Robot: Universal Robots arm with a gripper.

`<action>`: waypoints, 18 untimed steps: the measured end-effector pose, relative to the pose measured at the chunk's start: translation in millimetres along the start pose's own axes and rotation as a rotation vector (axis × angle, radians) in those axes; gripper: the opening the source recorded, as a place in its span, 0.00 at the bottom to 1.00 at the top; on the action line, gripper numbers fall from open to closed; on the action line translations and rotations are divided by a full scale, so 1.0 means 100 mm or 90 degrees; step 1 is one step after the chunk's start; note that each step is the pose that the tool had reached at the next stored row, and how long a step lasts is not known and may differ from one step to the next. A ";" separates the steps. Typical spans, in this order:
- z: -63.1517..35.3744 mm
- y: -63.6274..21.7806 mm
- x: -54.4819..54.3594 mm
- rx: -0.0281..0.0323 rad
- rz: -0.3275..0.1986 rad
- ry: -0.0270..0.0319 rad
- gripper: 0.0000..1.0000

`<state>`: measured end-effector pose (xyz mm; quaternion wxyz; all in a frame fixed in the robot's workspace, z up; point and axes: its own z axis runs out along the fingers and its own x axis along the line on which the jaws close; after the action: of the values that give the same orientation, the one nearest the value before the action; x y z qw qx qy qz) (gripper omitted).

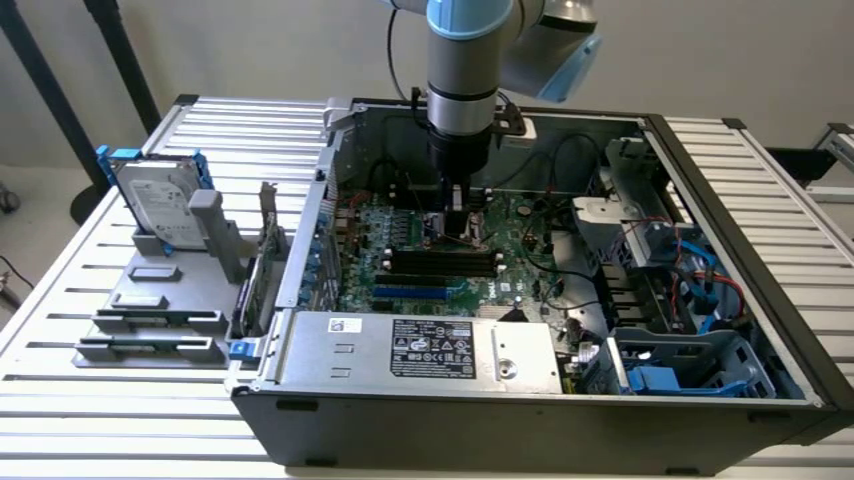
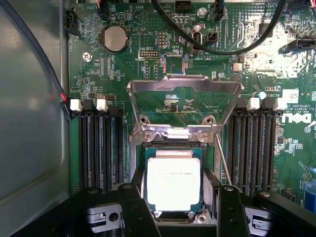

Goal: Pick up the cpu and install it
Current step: 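Place the cpu into insertion slot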

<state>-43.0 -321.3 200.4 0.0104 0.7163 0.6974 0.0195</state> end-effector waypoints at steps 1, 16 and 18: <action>0.001 0.000 0.00 0.0001 0.000 -0.0007 0.55; 0.019 0.003 0.00 0.0002 0.005 -0.0044 0.55; 0.021 0.003 0.00 0.0002 0.006 -0.0050 0.55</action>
<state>-42.6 -321.3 198.4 0.0129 0.7194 0.6943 0.0166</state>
